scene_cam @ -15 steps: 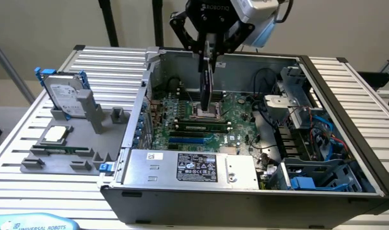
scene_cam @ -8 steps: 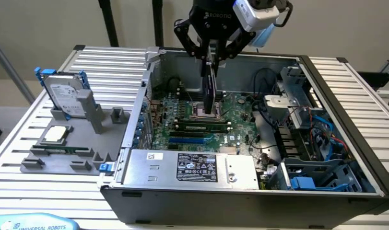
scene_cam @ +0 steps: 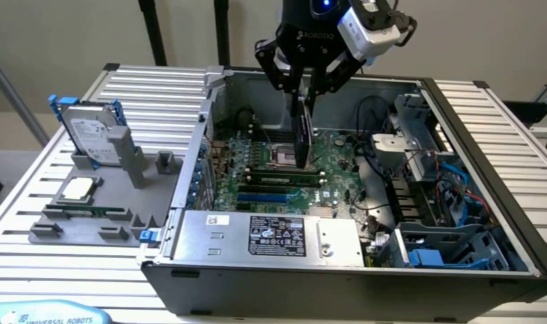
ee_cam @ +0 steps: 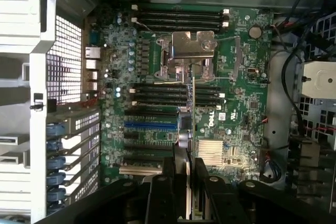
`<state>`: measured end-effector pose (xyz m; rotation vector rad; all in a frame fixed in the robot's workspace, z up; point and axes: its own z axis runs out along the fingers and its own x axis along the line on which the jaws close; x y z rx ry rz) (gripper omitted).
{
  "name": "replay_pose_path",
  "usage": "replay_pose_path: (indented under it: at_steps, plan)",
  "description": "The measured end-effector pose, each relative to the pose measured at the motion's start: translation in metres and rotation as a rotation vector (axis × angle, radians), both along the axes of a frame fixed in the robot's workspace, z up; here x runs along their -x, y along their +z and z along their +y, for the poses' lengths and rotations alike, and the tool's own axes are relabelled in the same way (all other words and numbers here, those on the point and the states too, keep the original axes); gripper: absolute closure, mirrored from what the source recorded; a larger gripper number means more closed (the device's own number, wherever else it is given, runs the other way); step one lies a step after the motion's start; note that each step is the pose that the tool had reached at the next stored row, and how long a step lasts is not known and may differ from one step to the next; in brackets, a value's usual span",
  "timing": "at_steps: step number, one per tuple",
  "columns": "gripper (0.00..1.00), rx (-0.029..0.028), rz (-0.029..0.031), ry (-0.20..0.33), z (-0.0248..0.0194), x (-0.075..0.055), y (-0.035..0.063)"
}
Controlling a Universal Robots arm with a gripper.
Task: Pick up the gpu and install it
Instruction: 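Pick up the gpu and move the gpu toward the slot, then insert the gpu into the slot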
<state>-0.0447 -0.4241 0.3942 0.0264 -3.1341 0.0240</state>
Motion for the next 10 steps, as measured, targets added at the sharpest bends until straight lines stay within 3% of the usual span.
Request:
replay_pose_path:
  at_steps: [2,10]
  plan:
    - [0.73,0.0004,0.0024,0.000,0.0000,-0.0011,-0.0005]
    - [0.73,0.0004,0.0026,0.000,0.0000,-0.0012,-0.0005]
